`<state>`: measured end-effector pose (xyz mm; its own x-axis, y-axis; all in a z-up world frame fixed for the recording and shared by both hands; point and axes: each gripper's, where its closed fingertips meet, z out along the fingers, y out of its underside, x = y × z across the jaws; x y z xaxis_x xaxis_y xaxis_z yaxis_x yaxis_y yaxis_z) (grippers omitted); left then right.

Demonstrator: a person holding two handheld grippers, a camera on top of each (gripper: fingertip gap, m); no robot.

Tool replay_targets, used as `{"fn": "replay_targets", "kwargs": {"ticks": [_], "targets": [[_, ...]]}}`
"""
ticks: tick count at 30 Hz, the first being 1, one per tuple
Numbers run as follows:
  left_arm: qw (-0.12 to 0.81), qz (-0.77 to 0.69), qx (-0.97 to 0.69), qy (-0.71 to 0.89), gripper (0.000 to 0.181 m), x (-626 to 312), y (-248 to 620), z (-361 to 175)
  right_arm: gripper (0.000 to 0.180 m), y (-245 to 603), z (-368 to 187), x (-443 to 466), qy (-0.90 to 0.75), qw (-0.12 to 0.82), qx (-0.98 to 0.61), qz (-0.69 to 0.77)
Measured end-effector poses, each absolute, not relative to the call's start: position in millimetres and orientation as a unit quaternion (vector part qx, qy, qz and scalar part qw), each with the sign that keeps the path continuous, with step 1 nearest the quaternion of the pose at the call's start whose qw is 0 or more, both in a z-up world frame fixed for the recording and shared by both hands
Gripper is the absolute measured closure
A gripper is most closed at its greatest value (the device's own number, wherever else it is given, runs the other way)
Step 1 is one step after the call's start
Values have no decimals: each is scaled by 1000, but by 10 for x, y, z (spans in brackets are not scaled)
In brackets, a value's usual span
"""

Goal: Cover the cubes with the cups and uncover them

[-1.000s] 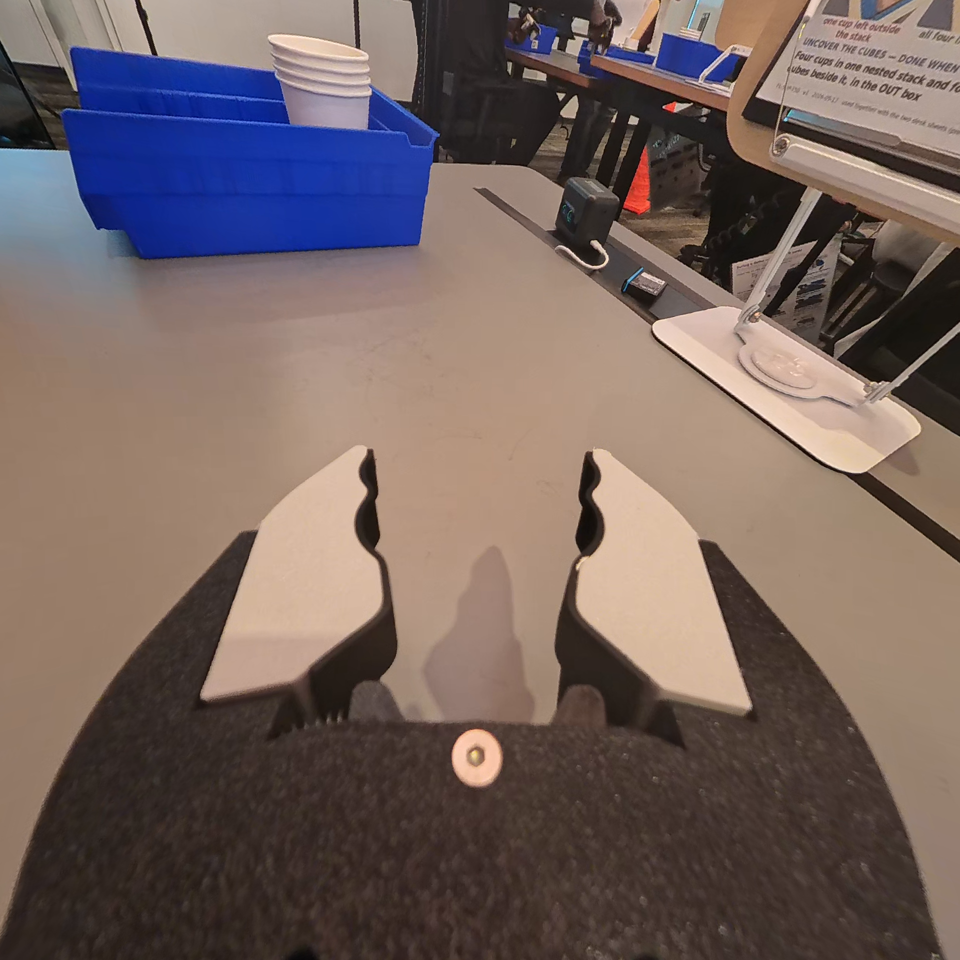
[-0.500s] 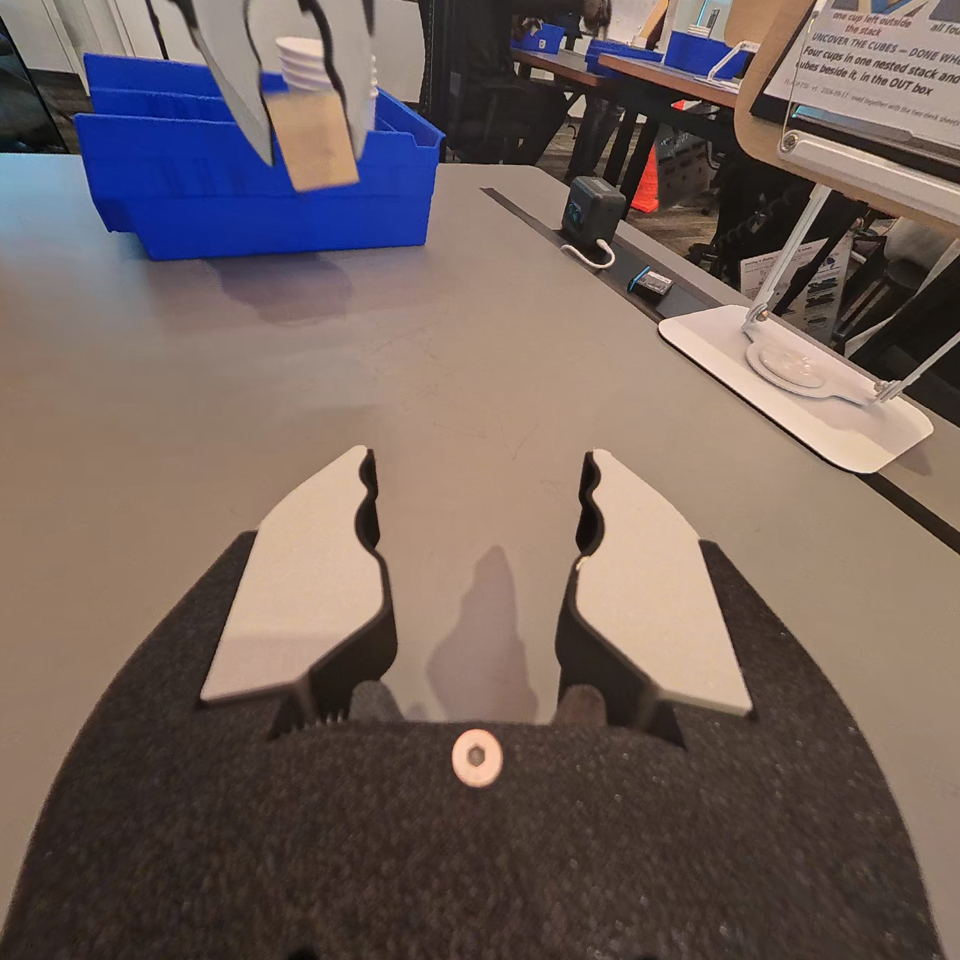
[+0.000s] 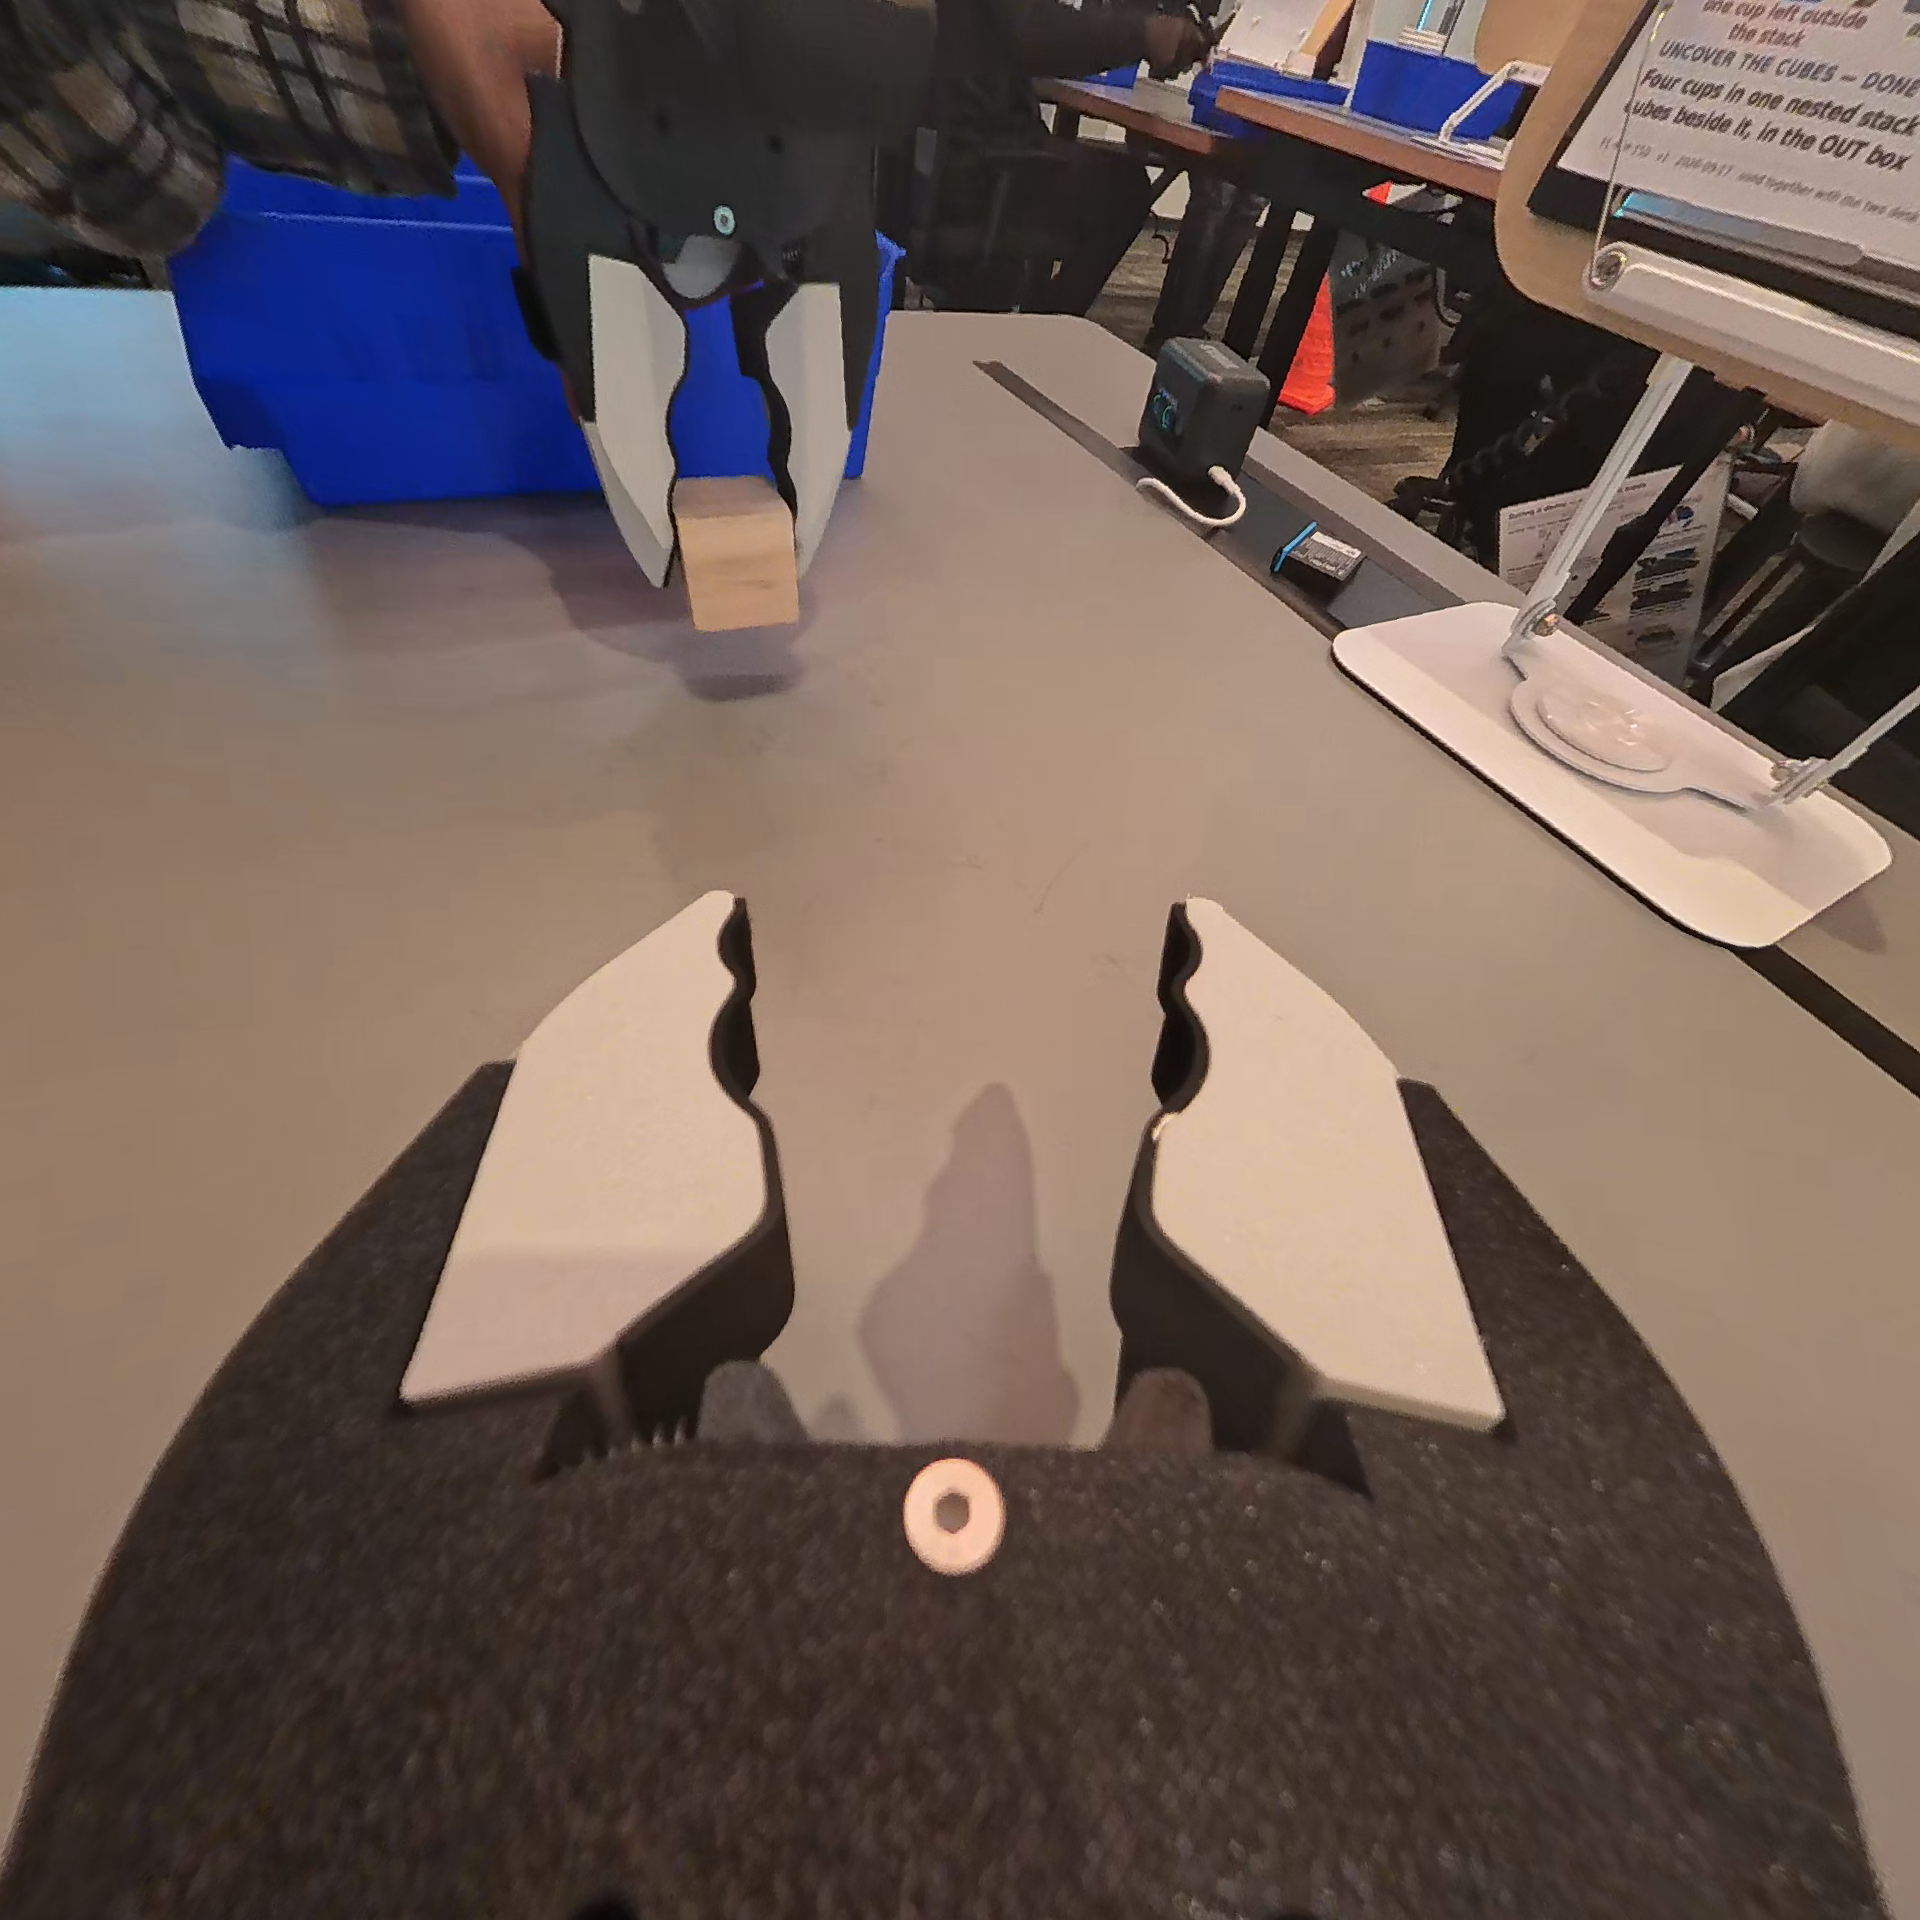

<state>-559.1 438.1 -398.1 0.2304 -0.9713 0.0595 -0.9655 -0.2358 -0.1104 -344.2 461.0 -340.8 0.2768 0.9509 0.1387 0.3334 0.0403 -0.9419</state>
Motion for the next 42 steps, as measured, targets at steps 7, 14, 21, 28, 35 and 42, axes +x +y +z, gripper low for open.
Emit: {"fn": "replay_targets", "kwargs": {"ticks": [7, 14, 21, 28, 35, 42], "targets": [[22, -61, -790, 609, 135, -5582, 4380, -4086, 105, 4604, -3416, -3447, -518, 501, -622, 307], [10, -56, -795, 604, 134, -5612, 4368, -4154, 105, 4598, -3416, -3449, -519, 500, -621, 307], [-4, -48, -797, 602, 134, -5634, 4361, -4209, 105, 4594, -3414, -3449, -520, 500, -621, 307], [-6, -51, -801, 597, 134, -5639, 4359, -4235, 105, 4591, -3417, -3450, -520, 499, -621, 307], [-4, -60, -804, 592, 133, -5629, 4354, -4236, 105, 4593, -3413, -3447, -519, 500, -621, 308], [42, -61, -805, 588, 117, -5595, 4374, -3961, 101, 4585, -3403, -3456, -519, 502, -620, 308]]}}
